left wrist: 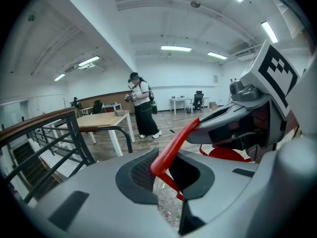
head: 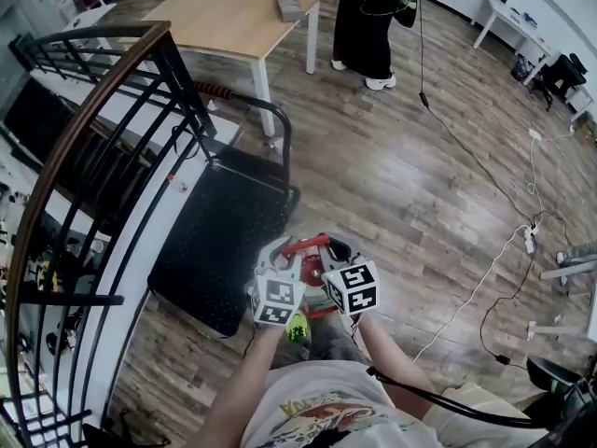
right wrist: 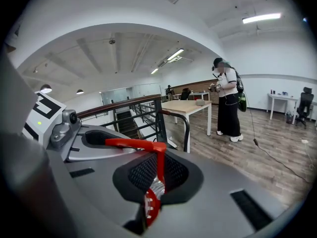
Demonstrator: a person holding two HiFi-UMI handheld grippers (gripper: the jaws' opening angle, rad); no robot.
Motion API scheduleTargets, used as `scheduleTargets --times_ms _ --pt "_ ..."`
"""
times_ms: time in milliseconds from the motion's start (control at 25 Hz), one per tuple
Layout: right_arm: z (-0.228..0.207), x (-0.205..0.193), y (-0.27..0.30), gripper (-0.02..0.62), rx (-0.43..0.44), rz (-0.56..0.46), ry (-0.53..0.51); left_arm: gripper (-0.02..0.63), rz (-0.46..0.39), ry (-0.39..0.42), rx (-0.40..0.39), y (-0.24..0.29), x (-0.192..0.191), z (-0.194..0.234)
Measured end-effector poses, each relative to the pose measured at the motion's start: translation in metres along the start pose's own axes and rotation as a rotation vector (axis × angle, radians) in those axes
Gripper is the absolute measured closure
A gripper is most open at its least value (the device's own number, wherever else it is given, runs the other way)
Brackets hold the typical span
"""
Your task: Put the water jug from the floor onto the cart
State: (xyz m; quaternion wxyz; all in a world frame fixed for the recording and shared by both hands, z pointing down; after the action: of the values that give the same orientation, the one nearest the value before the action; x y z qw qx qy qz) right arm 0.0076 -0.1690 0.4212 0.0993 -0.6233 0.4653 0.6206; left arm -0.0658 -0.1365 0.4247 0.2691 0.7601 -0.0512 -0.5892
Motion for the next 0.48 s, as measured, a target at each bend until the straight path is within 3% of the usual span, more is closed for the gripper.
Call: scheduleTargets --times_ms 480 --pt "-0.001 0.039 0.087 0.574 0.243 0.057 -0.095 0.543 0.071 -0.111 0.224 0.031 -0.005 0.067"
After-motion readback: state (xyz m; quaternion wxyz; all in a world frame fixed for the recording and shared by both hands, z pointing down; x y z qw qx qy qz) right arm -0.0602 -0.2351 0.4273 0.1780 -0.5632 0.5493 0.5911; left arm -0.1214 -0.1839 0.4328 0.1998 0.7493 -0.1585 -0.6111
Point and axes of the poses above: the fingertips, and each gripper's own axes: y forward along the fingers, z to its left, x out of its top, the point moved 3 cm from there along -y, backward along the fingers, and after that the axes turned 4 degrees about y, right-handed, at the moved point
